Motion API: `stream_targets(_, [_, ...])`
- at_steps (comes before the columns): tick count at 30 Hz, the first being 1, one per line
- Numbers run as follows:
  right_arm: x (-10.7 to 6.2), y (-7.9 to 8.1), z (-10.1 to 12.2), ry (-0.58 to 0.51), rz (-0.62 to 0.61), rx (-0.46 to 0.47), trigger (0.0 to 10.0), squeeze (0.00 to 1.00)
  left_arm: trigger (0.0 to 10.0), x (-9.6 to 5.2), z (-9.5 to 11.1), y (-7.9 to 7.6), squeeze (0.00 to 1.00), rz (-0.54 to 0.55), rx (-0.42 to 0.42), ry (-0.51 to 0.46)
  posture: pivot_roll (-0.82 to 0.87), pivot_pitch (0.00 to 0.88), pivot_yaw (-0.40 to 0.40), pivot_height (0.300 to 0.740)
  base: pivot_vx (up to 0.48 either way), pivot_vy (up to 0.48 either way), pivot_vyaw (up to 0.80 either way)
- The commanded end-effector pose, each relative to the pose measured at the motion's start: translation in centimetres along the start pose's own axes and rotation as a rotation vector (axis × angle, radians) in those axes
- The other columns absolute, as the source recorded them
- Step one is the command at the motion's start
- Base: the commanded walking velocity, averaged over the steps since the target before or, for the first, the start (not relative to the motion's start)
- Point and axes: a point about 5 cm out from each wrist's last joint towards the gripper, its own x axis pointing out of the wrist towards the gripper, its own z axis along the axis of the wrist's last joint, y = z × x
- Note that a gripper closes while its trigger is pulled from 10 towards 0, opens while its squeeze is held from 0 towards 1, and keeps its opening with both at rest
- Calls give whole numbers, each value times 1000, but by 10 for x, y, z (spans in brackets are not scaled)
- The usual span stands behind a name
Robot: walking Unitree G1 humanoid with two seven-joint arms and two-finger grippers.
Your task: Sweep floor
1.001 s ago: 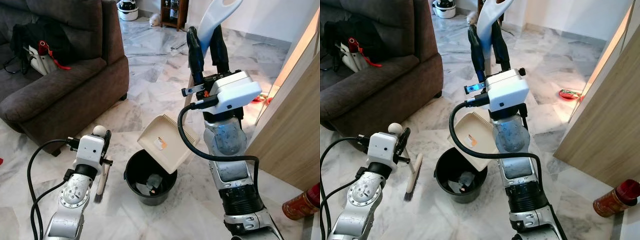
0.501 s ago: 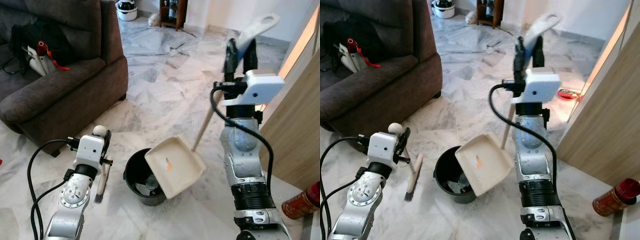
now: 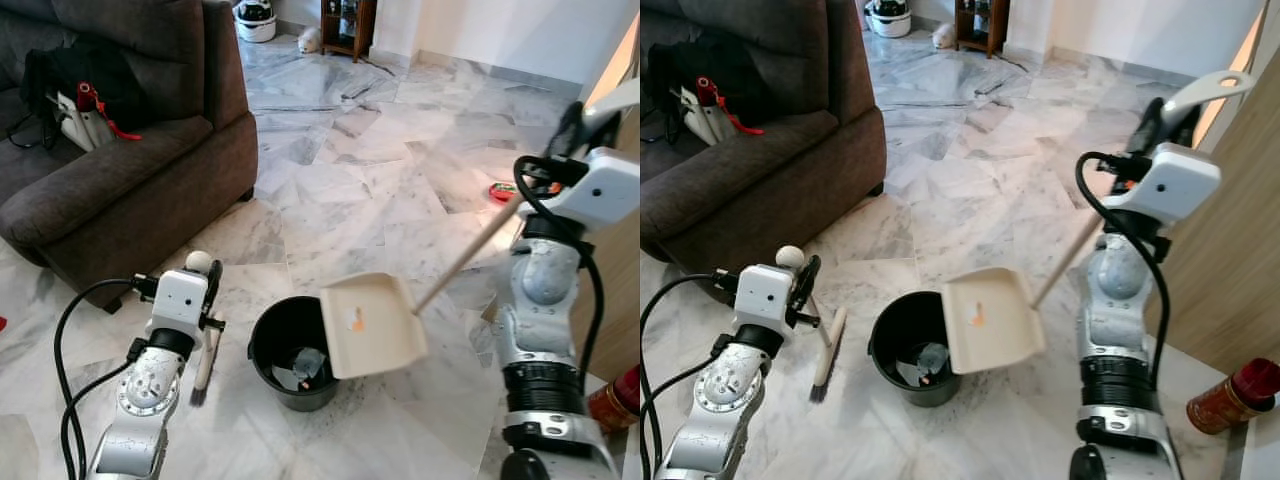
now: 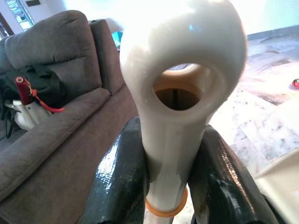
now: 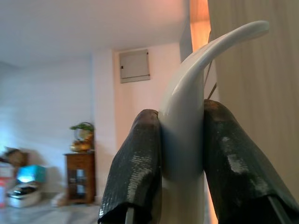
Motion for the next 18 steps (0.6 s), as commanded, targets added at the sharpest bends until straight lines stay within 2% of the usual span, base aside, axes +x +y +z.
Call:
stream_targets(1, [7, -5, 9, -68, -34, -1, 10000, 0, 10000, 2, 6, 4, 0, 5, 12, -39, 120, 67, 14, 740, 0, 0, 0])
stream_targets(4, [8, -11, 6, -57, -61, -5, 10000, 0, 10000, 1, 6, 4, 0, 6, 10, -38, 120, 66, 15, 740, 0, 0, 0])
stream_targets(7, [7, -12, 3, -57, -49, -51, 10000, 0, 10000, 1, 6, 3, 0, 6, 9, -37, 120, 64, 15, 740, 0, 0, 0])
stream_targets(10, [0, -17, -12, -11, -53, -109, 10000, 0, 10000, 1, 5, 3, 0, 5, 5, -35, 120, 63, 15, 740, 0, 0, 0])
stream_targets(11, [-8, -23, -28, 63, -50, -131, 10000, 0, 10000, 0, 3, 2, 0, 5, 0, -27, 118, 58, 15, 740, 0, 0, 0])
stream_targets(18, [-27, -30, -50, 142, 3, -230, 10000, 0, 10000, -3, -2, 3, 0, 15, -14, -8, 120, 63, 13, 740, 0, 0, 0])
